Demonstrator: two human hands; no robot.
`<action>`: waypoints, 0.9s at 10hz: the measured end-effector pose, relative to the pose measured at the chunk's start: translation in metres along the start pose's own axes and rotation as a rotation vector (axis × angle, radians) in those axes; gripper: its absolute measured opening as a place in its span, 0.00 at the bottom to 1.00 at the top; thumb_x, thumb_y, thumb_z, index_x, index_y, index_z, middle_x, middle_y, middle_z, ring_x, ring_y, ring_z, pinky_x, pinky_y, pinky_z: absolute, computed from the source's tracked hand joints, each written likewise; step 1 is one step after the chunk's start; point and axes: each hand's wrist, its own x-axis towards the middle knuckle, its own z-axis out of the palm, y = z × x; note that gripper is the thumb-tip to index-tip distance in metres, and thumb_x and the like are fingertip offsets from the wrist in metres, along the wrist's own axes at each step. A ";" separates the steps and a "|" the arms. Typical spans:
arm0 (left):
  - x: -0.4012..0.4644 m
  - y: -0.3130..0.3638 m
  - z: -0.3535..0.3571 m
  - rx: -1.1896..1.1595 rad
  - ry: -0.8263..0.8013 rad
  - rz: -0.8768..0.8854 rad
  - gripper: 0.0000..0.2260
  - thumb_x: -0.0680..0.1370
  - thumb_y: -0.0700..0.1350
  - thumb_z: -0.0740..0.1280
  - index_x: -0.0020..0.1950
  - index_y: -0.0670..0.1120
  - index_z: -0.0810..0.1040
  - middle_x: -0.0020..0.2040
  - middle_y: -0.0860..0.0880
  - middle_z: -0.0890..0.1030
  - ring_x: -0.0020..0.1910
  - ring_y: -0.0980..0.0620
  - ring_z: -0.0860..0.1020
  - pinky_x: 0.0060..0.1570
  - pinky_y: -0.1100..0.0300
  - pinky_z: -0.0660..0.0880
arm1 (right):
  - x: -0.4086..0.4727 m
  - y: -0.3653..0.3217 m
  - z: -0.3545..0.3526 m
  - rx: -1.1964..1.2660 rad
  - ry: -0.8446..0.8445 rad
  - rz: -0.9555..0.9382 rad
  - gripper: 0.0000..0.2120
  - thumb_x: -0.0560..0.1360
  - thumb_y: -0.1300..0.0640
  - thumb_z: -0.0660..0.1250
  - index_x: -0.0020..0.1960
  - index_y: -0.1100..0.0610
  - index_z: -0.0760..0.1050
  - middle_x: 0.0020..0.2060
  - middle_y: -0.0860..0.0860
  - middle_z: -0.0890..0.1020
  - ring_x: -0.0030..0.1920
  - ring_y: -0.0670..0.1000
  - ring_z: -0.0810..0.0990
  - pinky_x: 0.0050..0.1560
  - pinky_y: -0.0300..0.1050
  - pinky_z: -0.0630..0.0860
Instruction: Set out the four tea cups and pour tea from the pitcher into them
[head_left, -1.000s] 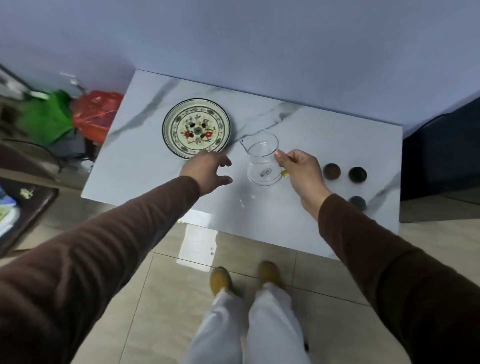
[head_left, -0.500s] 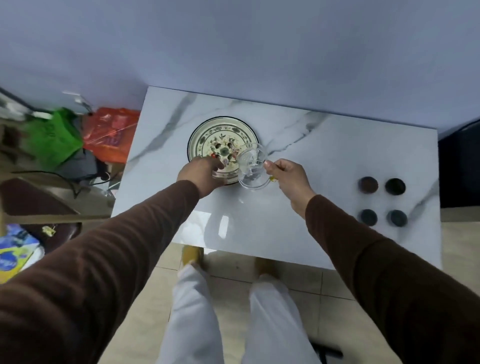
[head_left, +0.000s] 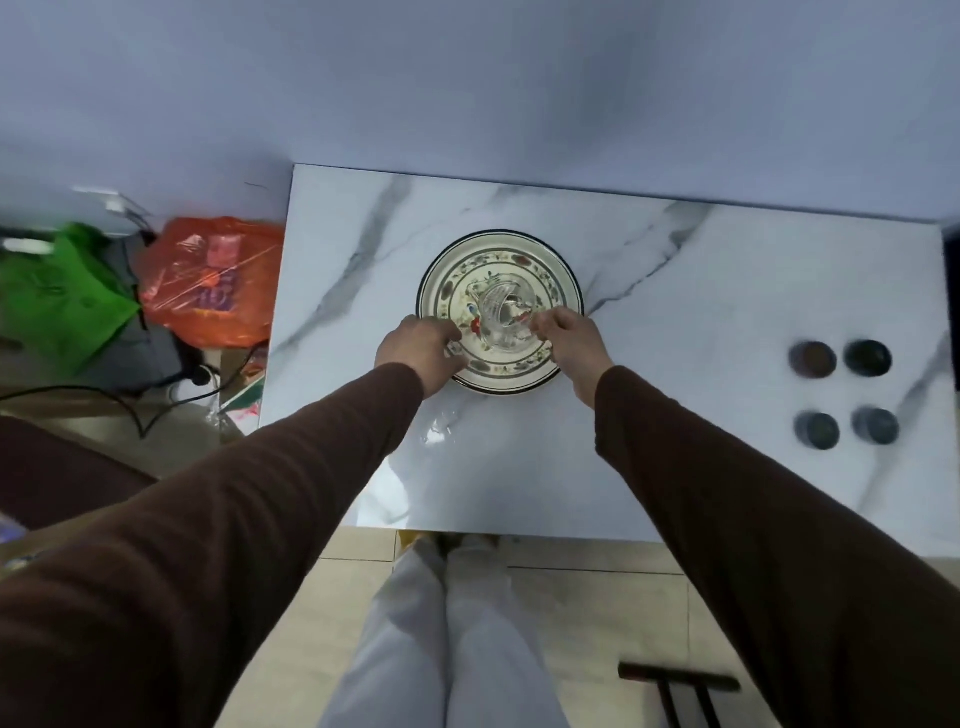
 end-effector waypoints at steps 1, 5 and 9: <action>0.012 -0.008 0.007 0.009 -0.010 0.011 0.17 0.73 0.55 0.67 0.61 0.53 0.77 0.58 0.48 0.80 0.60 0.46 0.73 0.56 0.51 0.73 | 0.017 0.007 0.006 -0.032 0.002 -0.009 0.12 0.80 0.56 0.61 0.38 0.53 0.77 0.47 0.54 0.82 0.46 0.50 0.77 0.46 0.43 0.72; 0.019 -0.001 0.016 -0.030 -0.020 -0.014 0.16 0.73 0.54 0.68 0.61 0.54 0.77 0.57 0.48 0.80 0.60 0.47 0.74 0.57 0.52 0.73 | 0.033 0.022 0.005 -0.170 0.033 -0.065 0.10 0.81 0.60 0.59 0.54 0.63 0.77 0.55 0.52 0.77 0.56 0.53 0.77 0.53 0.40 0.70; -0.071 0.019 -0.045 -0.030 0.071 0.088 0.19 0.72 0.51 0.71 0.61 0.51 0.77 0.59 0.48 0.79 0.60 0.46 0.73 0.58 0.54 0.71 | -0.081 -0.011 -0.035 -0.595 -0.023 -0.187 0.21 0.77 0.53 0.66 0.68 0.58 0.72 0.65 0.57 0.72 0.61 0.57 0.76 0.62 0.47 0.72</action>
